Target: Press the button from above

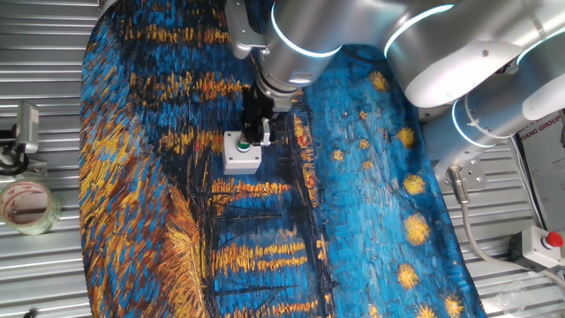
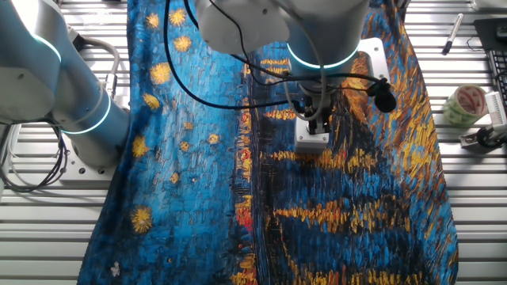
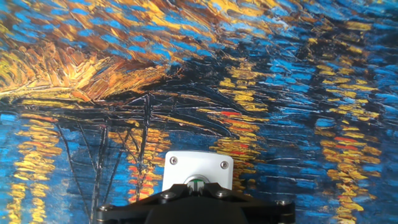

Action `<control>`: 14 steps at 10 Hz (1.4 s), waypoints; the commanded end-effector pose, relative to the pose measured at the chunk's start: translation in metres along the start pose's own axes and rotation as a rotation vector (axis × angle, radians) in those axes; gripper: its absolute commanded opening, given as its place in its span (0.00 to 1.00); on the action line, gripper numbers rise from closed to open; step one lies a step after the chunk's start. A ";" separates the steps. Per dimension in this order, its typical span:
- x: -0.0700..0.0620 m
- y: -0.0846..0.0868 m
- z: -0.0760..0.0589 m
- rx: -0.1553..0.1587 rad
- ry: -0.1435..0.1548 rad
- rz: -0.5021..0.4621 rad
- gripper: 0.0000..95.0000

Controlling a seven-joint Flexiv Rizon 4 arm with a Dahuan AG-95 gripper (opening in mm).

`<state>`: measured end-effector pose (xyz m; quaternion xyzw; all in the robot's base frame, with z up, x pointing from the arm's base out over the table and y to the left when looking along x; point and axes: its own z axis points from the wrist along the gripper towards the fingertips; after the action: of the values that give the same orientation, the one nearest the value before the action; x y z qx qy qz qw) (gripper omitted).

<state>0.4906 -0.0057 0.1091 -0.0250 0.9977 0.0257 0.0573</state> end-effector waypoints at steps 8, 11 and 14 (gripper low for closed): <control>0.000 0.008 -0.031 -0.015 0.054 0.013 0.00; 0.000 0.011 -0.040 -0.021 0.073 0.019 0.00; 0.004 0.006 -0.047 -0.028 0.080 0.012 0.00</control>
<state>0.4803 -0.0045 0.1561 -0.0207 0.9989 0.0377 0.0163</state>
